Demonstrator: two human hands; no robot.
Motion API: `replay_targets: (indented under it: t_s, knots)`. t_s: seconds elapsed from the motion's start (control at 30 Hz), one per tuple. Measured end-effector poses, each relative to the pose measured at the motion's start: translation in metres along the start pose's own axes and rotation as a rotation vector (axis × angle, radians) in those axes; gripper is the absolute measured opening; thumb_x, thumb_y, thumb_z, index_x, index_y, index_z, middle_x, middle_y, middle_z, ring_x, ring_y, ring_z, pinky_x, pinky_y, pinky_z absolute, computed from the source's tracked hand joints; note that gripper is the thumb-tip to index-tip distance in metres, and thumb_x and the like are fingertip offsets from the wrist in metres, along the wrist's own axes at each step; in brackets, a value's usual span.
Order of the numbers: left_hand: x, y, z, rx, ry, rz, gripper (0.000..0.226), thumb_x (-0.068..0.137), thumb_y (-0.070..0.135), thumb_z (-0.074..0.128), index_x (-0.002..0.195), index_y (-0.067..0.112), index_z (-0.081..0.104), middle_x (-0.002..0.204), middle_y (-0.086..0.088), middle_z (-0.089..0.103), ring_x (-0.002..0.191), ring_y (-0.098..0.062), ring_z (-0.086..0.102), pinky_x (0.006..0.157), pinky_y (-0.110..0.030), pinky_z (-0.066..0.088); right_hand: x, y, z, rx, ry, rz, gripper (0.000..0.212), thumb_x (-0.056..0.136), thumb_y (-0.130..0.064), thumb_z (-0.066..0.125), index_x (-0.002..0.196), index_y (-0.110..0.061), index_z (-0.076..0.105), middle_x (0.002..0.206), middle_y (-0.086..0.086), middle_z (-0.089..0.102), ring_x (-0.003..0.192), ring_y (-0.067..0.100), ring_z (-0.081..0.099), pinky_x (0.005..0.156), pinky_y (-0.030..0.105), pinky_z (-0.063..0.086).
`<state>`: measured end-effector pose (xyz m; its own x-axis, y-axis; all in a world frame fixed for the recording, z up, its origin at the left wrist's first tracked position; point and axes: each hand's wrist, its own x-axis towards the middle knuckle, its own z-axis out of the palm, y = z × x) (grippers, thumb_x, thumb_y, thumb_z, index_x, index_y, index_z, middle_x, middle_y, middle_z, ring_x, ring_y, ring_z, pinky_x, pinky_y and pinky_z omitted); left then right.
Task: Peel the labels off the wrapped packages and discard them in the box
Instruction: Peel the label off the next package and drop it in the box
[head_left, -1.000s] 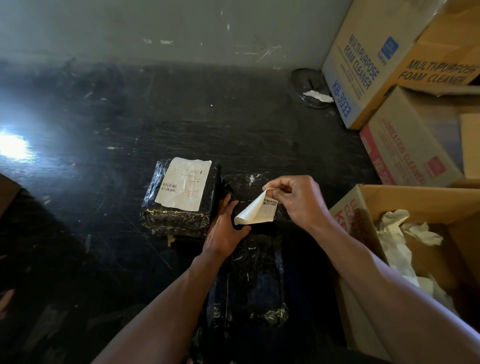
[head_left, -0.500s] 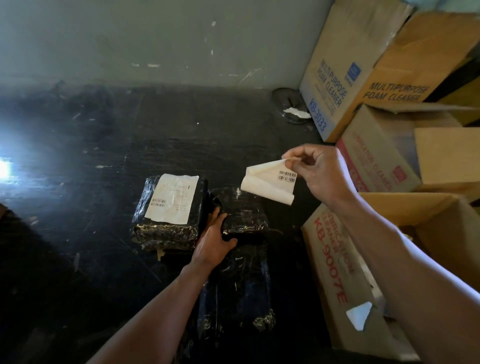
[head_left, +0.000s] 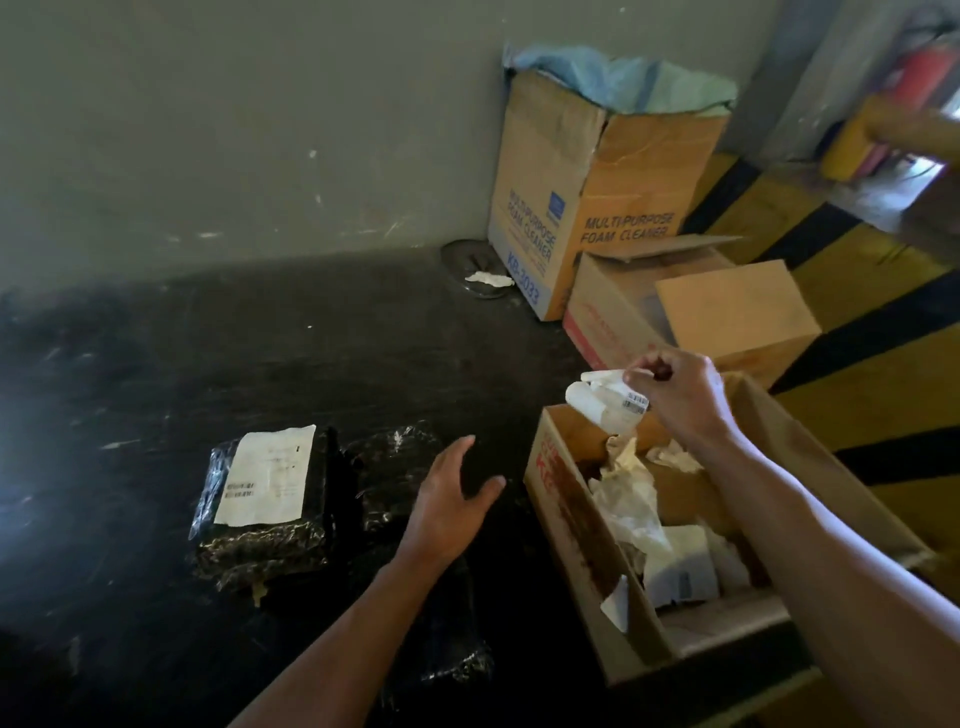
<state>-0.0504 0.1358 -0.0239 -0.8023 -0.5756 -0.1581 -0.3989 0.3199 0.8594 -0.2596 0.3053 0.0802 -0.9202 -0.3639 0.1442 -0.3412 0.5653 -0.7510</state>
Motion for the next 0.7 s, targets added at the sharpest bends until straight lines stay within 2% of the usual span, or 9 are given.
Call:
replay_targets:
  t_s: [0.07, 0.13, 0.23, 0.33, 0.43, 0.57, 0.63, 0.7]
  knots:
    - [-0.008, 0.027, 0.021, 0.056, -0.086, 0.130, 0.079, 0.089, 0.049, 0.066, 0.155, 0.029, 0.027, 0.162, 0.007, 0.025, 0.148, -0.009, 0.022, 0.120, -0.040, 0.026, -0.007, 0.015, -0.014, -0.031, 0.014, 0.095, 0.002, 0.084, -0.013, 0.073, 0.084, -0.015, 0.073, 0.093, 0.002, 0.069, 0.092, 0.017, 0.061, 0.057, 0.016, 0.037]
    - [-0.017, 0.047, 0.043, 0.128, -0.165, 0.230, 0.089, 0.087, 0.058, 0.064, 0.157, 0.028, 0.019, 0.165, 0.008, 0.014, 0.150, -0.008, 0.012, 0.122, -0.042, 0.022, -0.018, 0.030, -0.021, -0.084, -0.017, 0.176, 0.008, 0.085, -0.015, 0.072, 0.079, -0.014, 0.068, 0.080, 0.000, 0.065, 0.078, 0.018, 0.061, 0.053, 0.020, 0.037]
    - [-0.028, 0.058, 0.069, 0.238, -0.260, 0.263, 0.110, 0.077, 0.076, 0.060, 0.159, 0.026, 0.008, 0.166, 0.012, -0.002, 0.152, -0.008, 0.000, 0.122, -0.045, 0.020, -0.036, 0.054, -0.021, -0.147, -0.067, 0.255, 0.008, 0.086, -0.014, 0.070, 0.079, -0.014, 0.066, 0.074, -0.005, 0.061, 0.064, 0.009, 0.056, 0.049, 0.019, 0.036]
    - [-0.033, 0.054, 0.086, 0.360, -0.277, 0.273, 0.127, 0.067, 0.088, 0.056, 0.159, 0.021, -0.002, 0.166, 0.008, -0.013, 0.151, -0.009, -0.010, 0.122, -0.042, 0.015, -0.048, 0.075, -0.018, -0.150, -0.070, 0.320, 0.007, 0.083, -0.013, 0.070, 0.085, -0.019, 0.066, 0.087, 0.000, 0.066, 0.069, 0.007, 0.057, 0.052, 0.022, 0.042]
    - [-0.034, 0.050, 0.092, 0.435, -0.262, 0.300, 0.131, 0.066, 0.090, 0.053, 0.159, 0.019, -0.005, 0.164, 0.006, -0.019, 0.150, -0.011, -0.015, 0.123, -0.041, 0.011, -0.058, 0.088, -0.015, -0.160, -0.091, 0.362, 0.015, 0.080, -0.013, 0.070, 0.090, -0.024, 0.065, 0.093, 0.001, 0.068, 0.074, 0.013, 0.060, 0.054, 0.024, 0.044]
    - [-0.033, 0.051, 0.090, 0.465, -0.255, 0.323, 0.131, 0.066, 0.088, 0.055, 0.159, 0.017, -0.004, 0.165, 0.003, -0.017, 0.150, -0.012, -0.015, 0.124, -0.041, 0.011, -0.066, 0.098, -0.013, -0.225, -0.137, 0.376, 0.014, 0.080, -0.017, 0.076, 0.092, -0.022, 0.070, 0.099, -0.001, 0.069, 0.085, 0.017, 0.065, 0.064, 0.027, 0.052]
    - [-0.034, 0.051, 0.090, 0.471, -0.251, 0.318, 0.130, 0.067, 0.087, 0.057, 0.159, 0.017, -0.004, 0.165, 0.004, -0.018, 0.150, -0.012, -0.015, 0.124, -0.042, 0.012, -0.068, 0.099, -0.014, -0.221, -0.152, 0.396, 0.019, 0.077, -0.016, 0.079, 0.094, -0.022, 0.072, 0.098, -0.001, 0.067, 0.086, 0.018, 0.065, 0.071, 0.032, 0.057]
    - [-0.035, 0.052, 0.090, 0.469, -0.245, 0.323, 0.130, 0.067, 0.086, 0.058, 0.159, 0.017, -0.004, 0.164, 0.004, -0.018, 0.150, -0.012, -0.014, 0.124, -0.042, 0.013, -0.069, 0.097, -0.015, -0.216, -0.157, 0.386, 0.014, 0.075, -0.011, 0.077, 0.083, -0.020, 0.071, 0.090, 0.000, 0.067, 0.081, 0.018, 0.064, 0.069, 0.036, 0.055]
